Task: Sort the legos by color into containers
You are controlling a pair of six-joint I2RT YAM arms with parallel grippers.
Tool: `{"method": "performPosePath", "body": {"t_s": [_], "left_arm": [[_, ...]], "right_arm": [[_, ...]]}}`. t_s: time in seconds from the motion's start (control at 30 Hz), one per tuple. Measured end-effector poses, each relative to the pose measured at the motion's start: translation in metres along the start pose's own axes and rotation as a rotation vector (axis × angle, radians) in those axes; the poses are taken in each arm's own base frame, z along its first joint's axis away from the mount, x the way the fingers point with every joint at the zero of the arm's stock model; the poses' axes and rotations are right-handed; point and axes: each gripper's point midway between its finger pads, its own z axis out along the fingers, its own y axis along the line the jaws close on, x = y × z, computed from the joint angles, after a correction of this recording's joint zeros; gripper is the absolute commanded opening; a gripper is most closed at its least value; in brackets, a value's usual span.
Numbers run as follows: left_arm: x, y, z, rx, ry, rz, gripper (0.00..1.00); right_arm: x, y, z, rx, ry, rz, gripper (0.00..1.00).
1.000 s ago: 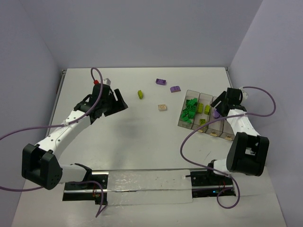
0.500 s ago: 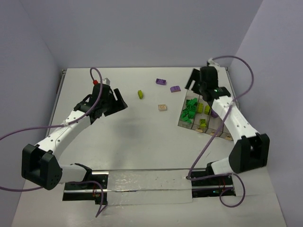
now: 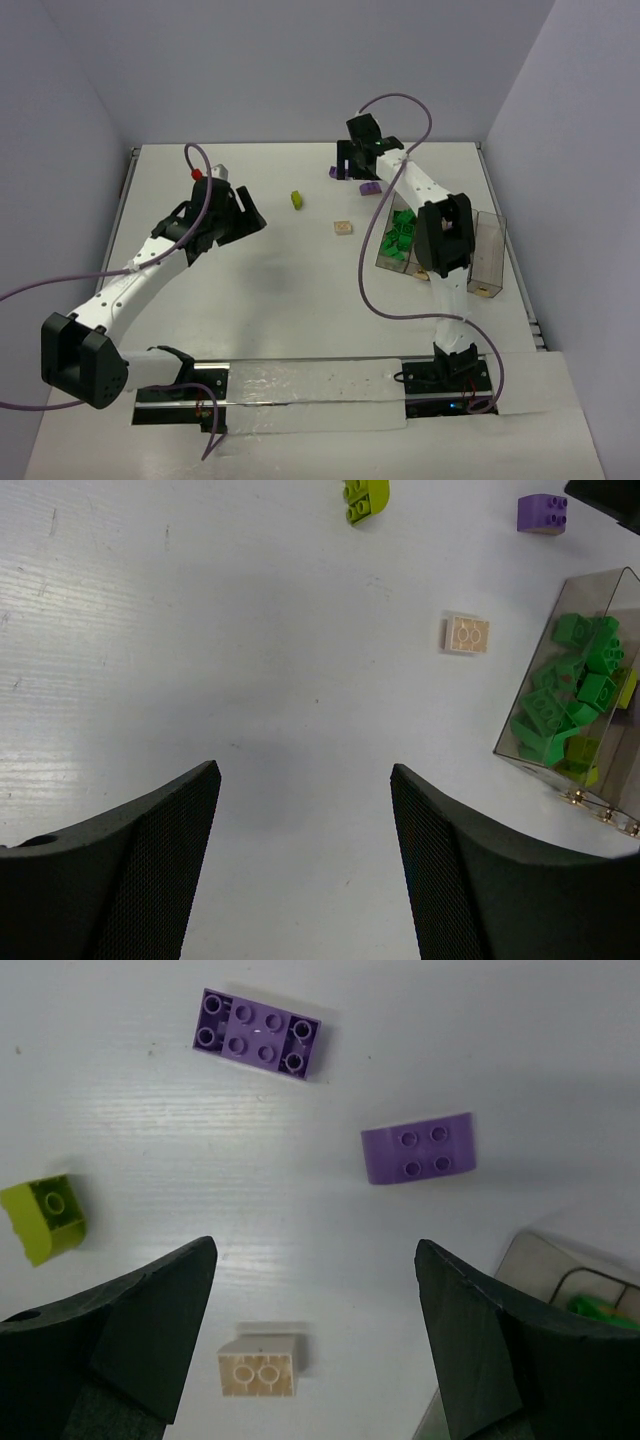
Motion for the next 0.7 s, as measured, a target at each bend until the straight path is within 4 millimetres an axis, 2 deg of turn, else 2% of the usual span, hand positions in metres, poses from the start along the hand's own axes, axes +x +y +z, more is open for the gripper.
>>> {"method": "performPosePath", "body": {"t_s": [0.2, 0.5, 0.7], "left_arm": [[0.000, 0.000, 0.000, -0.001, 0.000, 0.001, 0.77], [0.001, 0.001, 0.000, -0.004, 0.004, 0.002, 0.77], [0.005, 0.004, 0.005, -0.017, 0.020, 0.003, 0.77]], "right_arm": [[-0.004, 0.004, 0.023, 0.008, 0.009, 0.008, 0.81], [-0.034, 0.015, 0.048, -0.047, -0.047, 0.160, 0.76], [-0.027, 0.016, 0.071, -0.066, -0.029, 0.244, 0.68]]}}
